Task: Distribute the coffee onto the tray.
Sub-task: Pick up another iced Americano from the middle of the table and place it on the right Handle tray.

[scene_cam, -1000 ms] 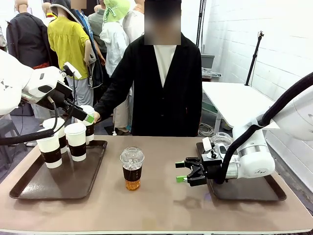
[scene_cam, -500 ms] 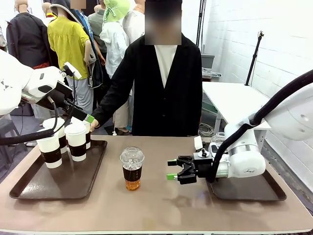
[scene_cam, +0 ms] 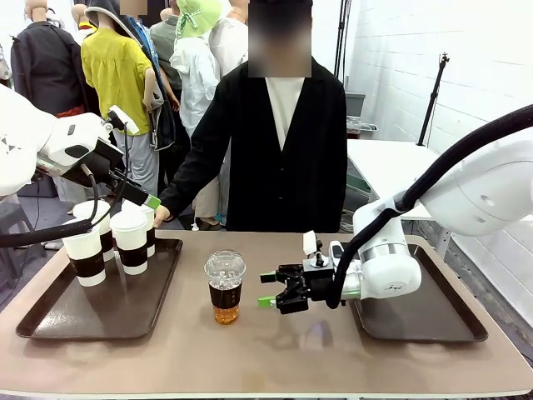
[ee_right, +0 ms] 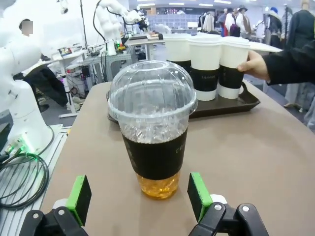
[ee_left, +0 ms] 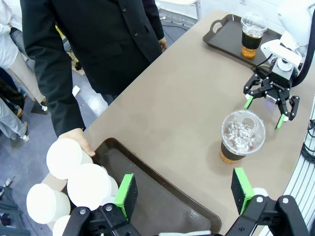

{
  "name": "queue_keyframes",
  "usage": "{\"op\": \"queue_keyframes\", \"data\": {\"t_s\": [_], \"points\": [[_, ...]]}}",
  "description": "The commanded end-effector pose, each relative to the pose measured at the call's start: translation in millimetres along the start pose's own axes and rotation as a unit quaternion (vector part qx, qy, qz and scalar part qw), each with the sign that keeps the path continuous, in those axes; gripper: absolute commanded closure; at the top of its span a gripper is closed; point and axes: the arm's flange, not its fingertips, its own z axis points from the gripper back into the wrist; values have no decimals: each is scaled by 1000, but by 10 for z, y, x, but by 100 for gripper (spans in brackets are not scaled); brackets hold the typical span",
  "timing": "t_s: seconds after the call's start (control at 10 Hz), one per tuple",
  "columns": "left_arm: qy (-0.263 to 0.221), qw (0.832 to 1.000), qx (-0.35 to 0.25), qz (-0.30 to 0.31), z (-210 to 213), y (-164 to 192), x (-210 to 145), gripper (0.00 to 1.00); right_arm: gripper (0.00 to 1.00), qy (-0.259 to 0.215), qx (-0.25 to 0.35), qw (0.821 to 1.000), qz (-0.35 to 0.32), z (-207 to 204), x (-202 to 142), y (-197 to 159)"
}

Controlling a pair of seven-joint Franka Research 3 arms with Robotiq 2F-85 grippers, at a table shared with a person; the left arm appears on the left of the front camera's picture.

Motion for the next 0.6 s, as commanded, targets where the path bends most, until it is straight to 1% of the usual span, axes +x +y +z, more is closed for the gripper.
{"op": "queue_keyframes", "data": {"t_s": [0.0,0.5], "points": [[4,1000,-2,-1,9,14,-12,0,0,-5,-15,1000,7,-175,-34,-101],[4,1000,-2,-1,9,14,-12,0,0,-15,2,1000,5,-444,-78,-302]]}}
